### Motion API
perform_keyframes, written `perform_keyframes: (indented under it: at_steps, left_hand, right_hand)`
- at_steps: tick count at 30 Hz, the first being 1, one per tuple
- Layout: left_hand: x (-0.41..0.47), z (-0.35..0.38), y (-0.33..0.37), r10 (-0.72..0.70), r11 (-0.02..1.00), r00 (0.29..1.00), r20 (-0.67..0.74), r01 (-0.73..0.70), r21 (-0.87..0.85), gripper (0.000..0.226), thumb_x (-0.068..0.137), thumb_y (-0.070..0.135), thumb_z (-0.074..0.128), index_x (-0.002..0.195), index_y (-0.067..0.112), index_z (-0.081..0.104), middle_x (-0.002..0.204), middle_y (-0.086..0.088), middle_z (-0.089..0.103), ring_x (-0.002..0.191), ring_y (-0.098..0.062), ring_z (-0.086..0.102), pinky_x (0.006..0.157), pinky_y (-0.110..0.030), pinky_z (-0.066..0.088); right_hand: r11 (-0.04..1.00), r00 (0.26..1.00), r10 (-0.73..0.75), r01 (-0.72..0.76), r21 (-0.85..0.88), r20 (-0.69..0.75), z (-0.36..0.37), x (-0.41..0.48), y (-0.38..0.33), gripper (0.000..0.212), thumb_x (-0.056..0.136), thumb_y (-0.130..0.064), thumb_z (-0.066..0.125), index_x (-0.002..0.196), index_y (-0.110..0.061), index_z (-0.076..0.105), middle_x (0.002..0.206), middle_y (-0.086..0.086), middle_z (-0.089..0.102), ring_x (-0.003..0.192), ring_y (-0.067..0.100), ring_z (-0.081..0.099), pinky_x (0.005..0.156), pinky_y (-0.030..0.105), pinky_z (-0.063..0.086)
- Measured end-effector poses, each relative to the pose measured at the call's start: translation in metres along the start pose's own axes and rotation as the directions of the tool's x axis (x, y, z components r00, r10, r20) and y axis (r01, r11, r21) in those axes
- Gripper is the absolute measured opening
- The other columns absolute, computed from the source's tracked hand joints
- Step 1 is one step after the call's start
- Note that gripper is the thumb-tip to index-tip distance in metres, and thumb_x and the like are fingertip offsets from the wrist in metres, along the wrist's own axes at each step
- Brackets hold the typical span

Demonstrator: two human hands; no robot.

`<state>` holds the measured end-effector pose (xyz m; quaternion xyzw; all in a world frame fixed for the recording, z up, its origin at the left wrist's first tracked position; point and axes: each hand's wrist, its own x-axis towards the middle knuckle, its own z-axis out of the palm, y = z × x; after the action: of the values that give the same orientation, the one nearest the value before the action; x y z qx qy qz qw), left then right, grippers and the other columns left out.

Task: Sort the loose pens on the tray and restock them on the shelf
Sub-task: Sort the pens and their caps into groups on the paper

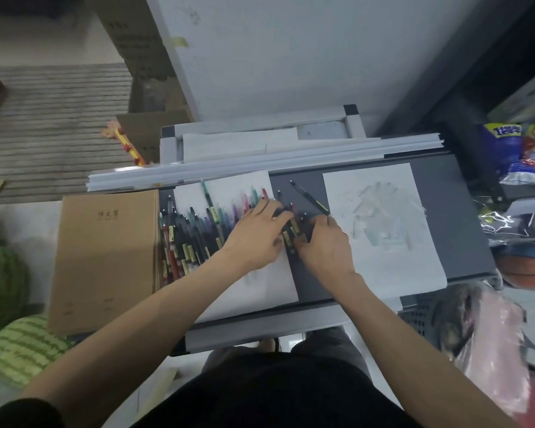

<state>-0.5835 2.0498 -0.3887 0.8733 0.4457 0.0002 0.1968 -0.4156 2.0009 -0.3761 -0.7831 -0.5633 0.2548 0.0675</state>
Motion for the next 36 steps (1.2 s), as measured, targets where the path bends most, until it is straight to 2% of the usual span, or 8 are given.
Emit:
perform_keyframes:
  at_steps: [8, 11, 14, 17, 22, 26, 30, 36]
  left_hand:
    - [-0.008, -0.001, -0.011, -0.004, 1.0, 0.999, -0.052, 0.004, 0.014, 0.028, 0.085, 0.033, 0.064, 0.109, 0.018, 0.063, 0.118, -0.002, 0.051, 0.116, -0.023, 0.046, 0.086, -0.041, 0.052]
    - [-0.016, -0.003, -0.014, 0.009, 1.0, 0.997, -0.083, -0.008, 0.012, 0.024, 0.085, 0.035, 0.063, 0.104, 0.021, 0.064, 0.12, 0.0, 0.052, 0.119, -0.023, 0.047, 0.088, -0.041, 0.051]
    - [-0.024, -0.002, -0.014, 0.056, 0.998, 0.994, -0.088, -0.054, 0.026, 0.028, 0.086, 0.034, 0.064, 0.111, 0.021, 0.065, 0.132, -0.001, 0.054, 0.131, -0.025, 0.045, 0.101, -0.044, 0.046]
    - [-0.027, -0.001, -0.009, 0.08, 0.996, 0.994, -0.068, -0.078, 0.033, 0.037, 0.089, 0.035, 0.059, 0.124, 0.023, 0.061, 0.13, 0.003, 0.057, 0.131, -0.023, 0.046, 0.11, -0.045, 0.04]
    - [-0.035, 0.001, -0.011, 0.081, 0.996, 0.993, -0.083, -0.077, 0.052, 0.048, 0.092, 0.036, 0.06, 0.14, 0.027, 0.056, 0.133, 0.0, 0.054, 0.134, -0.026, 0.043, 0.113, -0.046, 0.038]
    - [-0.042, 0.001, -0.016, 0.042, 0.998, 0.992, -0.119, -0.037, 0.045, 0.045, 0.092, 0.033, 0.062, 0.136, 0.024, 0.061, 0.132, -0.003, 0.056, 0.132, -0.027, 0.046, 0.11, -0.045, 0.043]
    - [-0.051, 0.001, -0.023, 0.021, 0.999, 0.99, -0.139, -0.017, 0.028, 0.036, 0.092, 0.031, 0.062, 0.125, 0.019, 0.068, 0.134, -0.006, 0.058, 0.135, -0.029, 0.046, 0.109, -0.047, 0.045]
    - [-0.067, 0.002, -0.032, -0.012, 0.998, 0.988, -0.156, 0.003, -0.056, 0.036, 0.095, 0.024, 0.061, 0.129, 0.016, 0.068, 0.148, -0.007, 0.054, 0.143, -0.028, 0.042, 0.108, -0.05, 0.049]
  right_hand:
    - [0.998, 0.999, -0.045, 0.045, -0.053, 0.013, -0.001, -0.001, -0.009, 0.027, 0.094, -0.022, 0.06, 0.115, -0.005, 0.057, 0.118, 0.016, 0.062, 0.103, 0.038, 0.062, 0.08, 0.04, 0.048]
    - [0.998, 0.998, -0.053, 0.053, -0.025, 0.017, -0.002, 0.001, -0.013, 0.025, 0.092, -0.023, 0.061, 0.112, -0.007, 0.06, 0.114, 0.013, 0.066, 0.103, 0.035, 0.063, 0.079, 0.037, 0.047]
    - [0.998, 0.997, -0.051, 0.05, 0.024, 0.055, -0.005, 0.004, -0.019, 0.025, 0.09, -0.025, 0.065, 0.11, -0.011, 0.061, 0.112, 0.01, 0.068, 0.1, 0.033, 0.066, 0.08, 0.037, 0.05]
    - [0.997, 0.996, -0.018, 0.012, 0.075, 0.084, -0.004, 0.006, -0.024, 0.025, 0.089, -0.026, 0.067, 0.11, -0.013, 0.061, 0.105, 0.009, 0.071, 0.096, 0.033, 0.068, 0.08, 0.037, 0.055]
    - [0.989, 0.993, 0.025, -0.04, 0.14, 0.112, -0.006, 0.009, -0.022, 0.035, 0.094, -0.034, 0.069, 0.123, -0.016, 0.063, 0.106, 0.004, 0.072, 0.094, 0.025, 0.066, 0.077, 0.026, 0.042]
    - [0.973, 0.994, 0.005, -0.03, 0.227, 0.11, -0.004, 0.008, -0.024, 0.024, 0.091, -0.034, 0.073, 0.11, -0.019, 0.068, 0.097, -0.004, 0.071, 0.088, 0.019, 0.066, 0.078, 0.026, 0.047]
    - [0.966, 0.995, -0.032, 0.006, 0.258, 0.093, 0.001, 0.008, -0.03, 0.027, 0.089, -0.03, 0.076, 0.113, -0.018, 0.074, 0.102, -0.002, 0.075, 0.091, 0.017, 0.069, 0.086, 0.026, 0.053]
    - [0.955, 0.996, -0.036, 0.011, 0.296, 0.082, 0.006, 0.011, -0.042, 0.021, 0.088, -0.034, 0.081, 0.101, -0.018, 0.077, 0.091, -0.003, 0.074, 0.08, 0.012, 0.068, 0.078, 0.023, 0.05]
